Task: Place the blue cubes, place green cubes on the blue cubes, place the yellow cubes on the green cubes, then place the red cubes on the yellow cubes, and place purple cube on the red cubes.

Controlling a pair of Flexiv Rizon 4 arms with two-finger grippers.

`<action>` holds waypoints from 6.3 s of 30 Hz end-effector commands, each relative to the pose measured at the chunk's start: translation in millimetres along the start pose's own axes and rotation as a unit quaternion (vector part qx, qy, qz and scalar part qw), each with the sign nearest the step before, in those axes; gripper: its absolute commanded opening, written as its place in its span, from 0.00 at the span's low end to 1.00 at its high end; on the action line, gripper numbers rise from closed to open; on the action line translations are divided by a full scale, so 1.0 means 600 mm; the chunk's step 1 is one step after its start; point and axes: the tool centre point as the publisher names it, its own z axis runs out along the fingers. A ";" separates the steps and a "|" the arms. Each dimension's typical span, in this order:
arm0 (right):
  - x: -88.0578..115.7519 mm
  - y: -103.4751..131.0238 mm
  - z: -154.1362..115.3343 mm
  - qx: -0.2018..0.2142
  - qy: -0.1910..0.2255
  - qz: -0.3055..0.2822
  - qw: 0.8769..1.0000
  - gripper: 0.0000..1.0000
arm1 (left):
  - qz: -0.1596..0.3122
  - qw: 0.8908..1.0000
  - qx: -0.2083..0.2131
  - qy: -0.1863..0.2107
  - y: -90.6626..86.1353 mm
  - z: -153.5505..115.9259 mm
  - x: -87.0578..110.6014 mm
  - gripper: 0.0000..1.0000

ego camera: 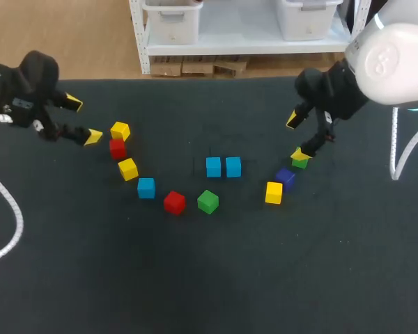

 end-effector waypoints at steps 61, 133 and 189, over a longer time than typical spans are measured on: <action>0.001 -0.001 0.000 -0.001 -0.001 -0.001 1.000 1.00 | 0.282 0.930 0.159 0.175 -0.133 0.188 0.062 1.00; 0.001 -0.001 0.000 -0.001 -0.001 -0.001 1.000 1.00 | 0.244 0.943 0.139 0.177 -0.130 0.265 -0.021 0.00; 0.001 -0.001 0.000 -0.001 -0.001 -0.001 1.000 1.00 | 0.248 0.939 0.139 0.196 -0.131 0.342 -0.040 0.00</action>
